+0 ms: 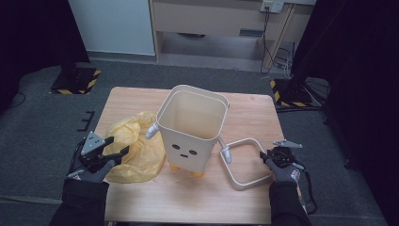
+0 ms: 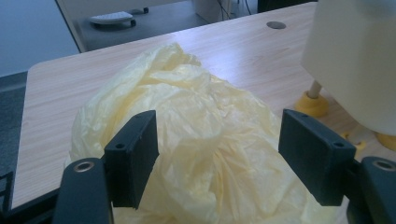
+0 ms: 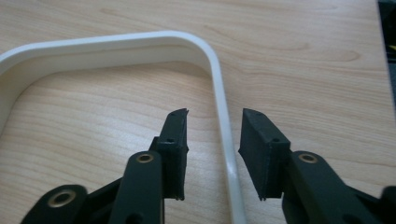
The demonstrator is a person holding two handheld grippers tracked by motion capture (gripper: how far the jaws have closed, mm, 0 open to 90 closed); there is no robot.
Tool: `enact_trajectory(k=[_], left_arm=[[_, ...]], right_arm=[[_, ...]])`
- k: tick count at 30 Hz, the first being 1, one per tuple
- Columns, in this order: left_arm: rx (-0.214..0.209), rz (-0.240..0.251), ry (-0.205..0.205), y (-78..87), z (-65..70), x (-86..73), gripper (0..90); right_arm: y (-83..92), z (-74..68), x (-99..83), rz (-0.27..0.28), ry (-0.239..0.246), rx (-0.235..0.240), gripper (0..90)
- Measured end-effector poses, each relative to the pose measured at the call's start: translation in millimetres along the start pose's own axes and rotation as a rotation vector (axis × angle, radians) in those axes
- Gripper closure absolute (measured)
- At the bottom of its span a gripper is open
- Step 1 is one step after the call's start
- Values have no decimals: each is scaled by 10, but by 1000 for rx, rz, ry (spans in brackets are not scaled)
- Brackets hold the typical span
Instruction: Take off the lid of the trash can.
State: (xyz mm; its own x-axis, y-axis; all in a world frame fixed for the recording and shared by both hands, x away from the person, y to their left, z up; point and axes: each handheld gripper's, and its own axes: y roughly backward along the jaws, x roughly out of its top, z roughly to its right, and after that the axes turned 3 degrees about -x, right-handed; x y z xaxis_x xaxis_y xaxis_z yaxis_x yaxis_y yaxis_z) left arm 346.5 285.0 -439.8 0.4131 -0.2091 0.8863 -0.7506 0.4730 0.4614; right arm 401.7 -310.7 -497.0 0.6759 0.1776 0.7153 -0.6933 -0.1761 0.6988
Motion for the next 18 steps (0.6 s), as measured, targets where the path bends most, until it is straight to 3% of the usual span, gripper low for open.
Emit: enact_trajectory(k=[4, 10, 13, 18], left_arm=[[13, -8, 8, -109, -49, 31, 281], [39, -61, 5, -298, -99, 6, 282], [31, -76, 5, -334, -78, -23, 294], [35, -49, 11, -302, -83, -15, 331]], right_arm=[[0, 8, -21, -5, 1, 2, 598], [23, 10, -13, 16, -2, 5, 591], [31, 8, -9, 24, -4, 10, 577], [10, -5, -7, 22, 5, 15, 564]])
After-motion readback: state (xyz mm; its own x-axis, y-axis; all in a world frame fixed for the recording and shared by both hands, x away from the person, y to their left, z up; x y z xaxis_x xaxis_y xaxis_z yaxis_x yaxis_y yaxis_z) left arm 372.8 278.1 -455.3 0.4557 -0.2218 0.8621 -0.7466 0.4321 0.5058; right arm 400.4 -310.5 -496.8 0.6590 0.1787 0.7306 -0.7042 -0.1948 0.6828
